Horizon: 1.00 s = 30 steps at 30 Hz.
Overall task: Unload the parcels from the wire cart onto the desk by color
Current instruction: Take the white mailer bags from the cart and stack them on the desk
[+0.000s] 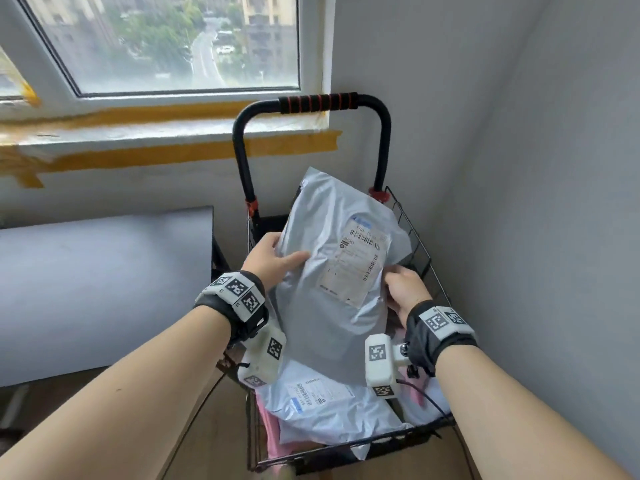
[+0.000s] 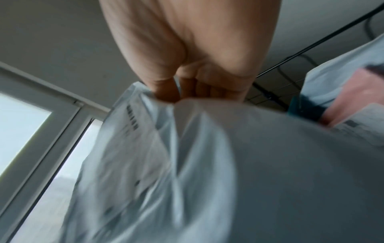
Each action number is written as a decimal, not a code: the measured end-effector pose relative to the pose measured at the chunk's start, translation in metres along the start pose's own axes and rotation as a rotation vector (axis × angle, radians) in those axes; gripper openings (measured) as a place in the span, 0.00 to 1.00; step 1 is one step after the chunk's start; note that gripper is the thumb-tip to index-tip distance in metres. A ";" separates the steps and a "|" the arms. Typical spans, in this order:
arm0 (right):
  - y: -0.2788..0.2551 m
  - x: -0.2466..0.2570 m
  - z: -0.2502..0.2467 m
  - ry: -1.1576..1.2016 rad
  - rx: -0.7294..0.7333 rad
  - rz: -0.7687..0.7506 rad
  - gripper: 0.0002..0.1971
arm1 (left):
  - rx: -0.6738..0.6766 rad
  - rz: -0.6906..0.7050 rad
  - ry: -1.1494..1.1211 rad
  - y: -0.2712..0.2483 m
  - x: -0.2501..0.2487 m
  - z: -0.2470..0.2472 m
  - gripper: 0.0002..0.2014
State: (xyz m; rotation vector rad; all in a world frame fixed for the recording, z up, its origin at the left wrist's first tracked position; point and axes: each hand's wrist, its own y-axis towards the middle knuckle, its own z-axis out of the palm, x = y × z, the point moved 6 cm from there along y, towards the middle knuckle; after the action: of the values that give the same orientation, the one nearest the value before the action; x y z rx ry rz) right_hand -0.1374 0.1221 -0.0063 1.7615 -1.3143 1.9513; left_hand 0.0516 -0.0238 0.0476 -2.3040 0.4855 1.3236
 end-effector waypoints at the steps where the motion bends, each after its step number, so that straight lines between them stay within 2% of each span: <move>1: 0.000 0.002 0.005 -0.040 -0.003 -0.036 0.10 | -0.050 -0.011 0.063 -0.004 0.007 -0.011 0.13; 3: 0.000 0.004 0.017 -0.061 -0.016 -0.094 0.05 | -0.158 -0.018 0.228 -0.011 0.020 -0.034 0.08; 4: 0.000 0.003 0.023 -0.058 -0.022 -0.104 0.07 | -0.200 -0.028 0.293 -0.017 0.025 -0.046 0.06; 7: 0.014 -0.007 0.050 -0.009 0.045 -0.104 0.10 | -0.267 -0.097 0.284 -0.039 0.048 -0.075 0.03; 8: 0.018 -0.012 0.062 0.040 0.102 -0.087 0.14 | -0.291 -0.113 0.260 -0.047 0.055 -0.083 0.03; 10: -0.011 -0.002 0.090 0.134 0.233 -0.038 0.32 | -0.350 -0.150 0.181 -0.062 0.069 -0.100 0.05; 13: -0.059 0.016 0.133 0.039 0.392 -0.106 0.41 | -0.457 -0.152 0.094 -0.085 0.080 -0.130 0.06; 15: -0.075 0.019 0.155 0.001 0.444 -0.160 0.48 | -0.489 -0.160 -0.007 -0.101 0.089 -0.150 0.07; 17: -0.081 0.022 0.172 0.014 0.383 -0.210 0.48 | -0.467 -0.208 -0.106 -0.117 0.100 -0.167 0.09; 20: -0.090 0.031 0.205 0.036 0.283 -0.294 0.45 | -0.367 -0.328 -0.095 -0.140 0.130 -0.201 0.20; 22: -0.101 0.033 0.233 0.062 0.267 -0.317 0.44 | -0.276 -0.389 -0.143 -0.158 0.153 -0.219 0.15; 24: -0.113 0.029 0.265 0.049 0.258 -0.354 0.44 | -0.249 -0.439 -0.219 -0.177 0.174 -0.241 0.08; 27: -0.122 0.013 0.316 0.007 0.258 -0.393 0.44 | -0.348 -0.398 -0.137 -0.204 0.203 -0.297 0.13; 30: -0.172 0.006 0.361 -0.009 0.260 -0.370 0.44 | -0.456 -0.398 0.025 -0.239 0.233 -0.359 0.11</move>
State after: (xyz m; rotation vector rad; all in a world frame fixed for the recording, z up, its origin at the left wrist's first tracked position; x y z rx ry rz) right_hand 0.2272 -0.0359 0.0404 1.9595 -0.6913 1.9635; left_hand 0.5423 -0.0325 0.0515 -2.5926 -0.2943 1.2986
